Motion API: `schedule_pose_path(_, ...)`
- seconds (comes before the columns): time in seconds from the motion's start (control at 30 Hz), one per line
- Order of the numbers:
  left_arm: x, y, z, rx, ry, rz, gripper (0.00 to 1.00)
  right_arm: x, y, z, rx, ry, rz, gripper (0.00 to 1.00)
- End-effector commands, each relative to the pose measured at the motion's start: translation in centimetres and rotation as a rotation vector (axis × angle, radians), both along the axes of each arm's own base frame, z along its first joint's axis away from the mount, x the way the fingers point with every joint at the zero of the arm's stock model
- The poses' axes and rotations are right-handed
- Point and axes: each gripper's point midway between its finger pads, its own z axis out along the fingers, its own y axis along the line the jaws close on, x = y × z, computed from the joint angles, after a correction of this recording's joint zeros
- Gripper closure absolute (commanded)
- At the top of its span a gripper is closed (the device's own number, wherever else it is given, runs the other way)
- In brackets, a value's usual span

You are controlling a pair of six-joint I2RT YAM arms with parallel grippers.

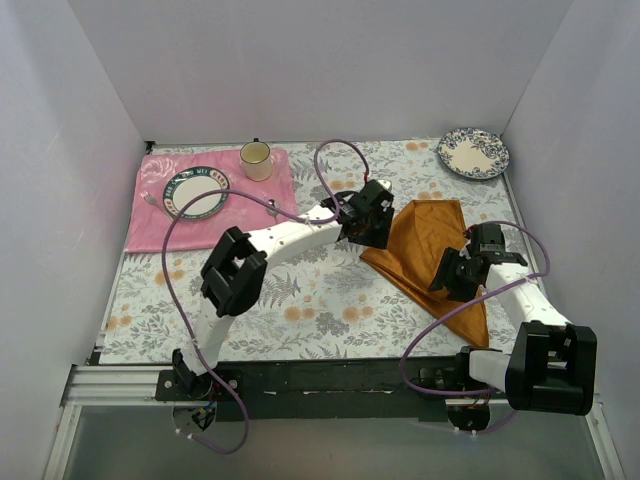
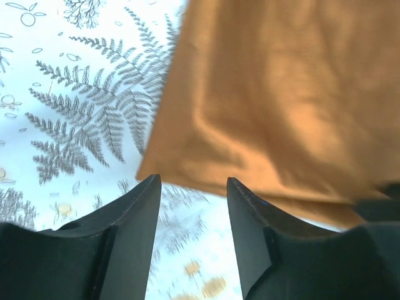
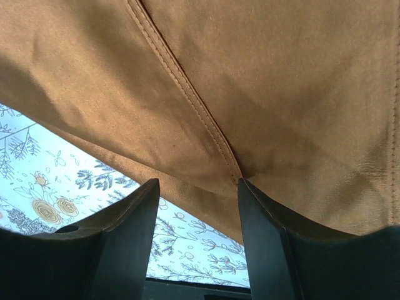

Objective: Fold the napkin, place the utensils inside, and roll it up
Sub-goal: Fold the napkin

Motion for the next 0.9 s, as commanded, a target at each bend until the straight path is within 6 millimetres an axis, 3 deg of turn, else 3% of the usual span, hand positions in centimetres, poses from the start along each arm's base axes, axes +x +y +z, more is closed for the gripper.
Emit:
schedule_pose_path(0.0, -1.5, 0.2, 11.3, -0.238, -0.073, -0.062, 0.52, 0.0, 0.4, -0.6, 0.034, 0.007, -0.027, 0.39)
schedule_pose_path(0.1, -2.8, 0.8, 12.2, -0.277, -0.065, -0.093, 0.50, 0.2, 1.2, -0.4, 0.083, -0.015, -0.034, 0.43)
schedule_pose_path(0.33, -3.8, 1.9, 11.0, -0.310, -0.016, -0.097, 0.50, 0.6, 2.8, -0.8, 0.166, 0.005, -0.022, 0.58)
schedule_pose_path(0.67, -4.2, 1.7, 9.8, -0.321, 0.027, -0.116, 0.51, 2.3, 6.8, -0.5, 0.188, 0.007, 0.083, 0.59)
schedule_pose_path(0.87, -4.4, 1.7, 9.0, -0.319, 0.051, -0.120, 0.50, 4.0, 7.4, -0.5, 0.129, -0.007, 0.131, 0.57)
